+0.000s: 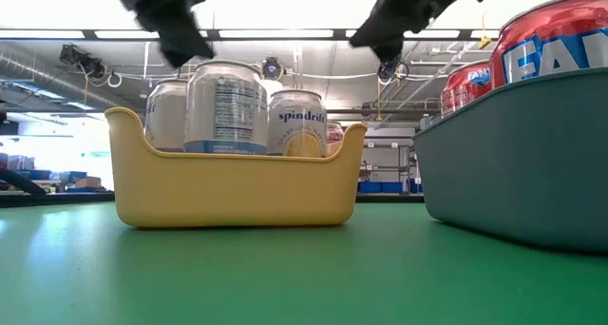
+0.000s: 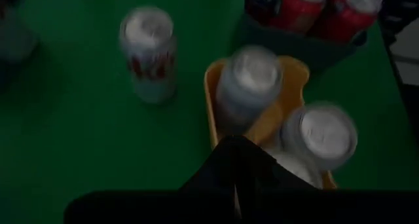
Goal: Sort soda cans
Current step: Adjust the blue soda cans in the yellow bin, then put the blue soda can into the yellow bin
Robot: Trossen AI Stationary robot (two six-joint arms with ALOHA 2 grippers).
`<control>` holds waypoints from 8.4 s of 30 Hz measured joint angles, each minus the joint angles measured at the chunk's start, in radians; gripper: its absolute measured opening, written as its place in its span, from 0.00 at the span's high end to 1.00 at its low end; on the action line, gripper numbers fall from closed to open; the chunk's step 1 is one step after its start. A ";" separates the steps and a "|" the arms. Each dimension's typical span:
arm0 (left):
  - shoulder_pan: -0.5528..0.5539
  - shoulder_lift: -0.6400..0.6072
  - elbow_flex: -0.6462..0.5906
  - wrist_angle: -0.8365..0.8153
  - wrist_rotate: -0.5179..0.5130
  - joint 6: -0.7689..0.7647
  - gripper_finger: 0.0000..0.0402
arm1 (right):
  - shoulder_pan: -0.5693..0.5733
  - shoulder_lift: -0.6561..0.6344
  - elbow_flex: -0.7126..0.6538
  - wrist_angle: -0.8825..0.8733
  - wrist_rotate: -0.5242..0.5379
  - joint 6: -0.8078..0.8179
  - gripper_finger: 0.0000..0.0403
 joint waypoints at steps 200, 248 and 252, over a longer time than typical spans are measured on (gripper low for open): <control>-0.174 0.326 -0.450 0.907 -0.155 -0.233 1.00 | 0.197 0.491 0.376 -0.125 0.281 0.091 0.40; -0.174 0.326 -0.450 0.901 -0.135 -0.254 0.99 | 0.179 0.493 0.700 -0.426 0.472 -0.044 0.13; -0.174 0.325 -0.450 0.890 -0.116 -0.230 0.99 | 0.106 0.491 0.799 -0.520 0.552 -0.086 0.15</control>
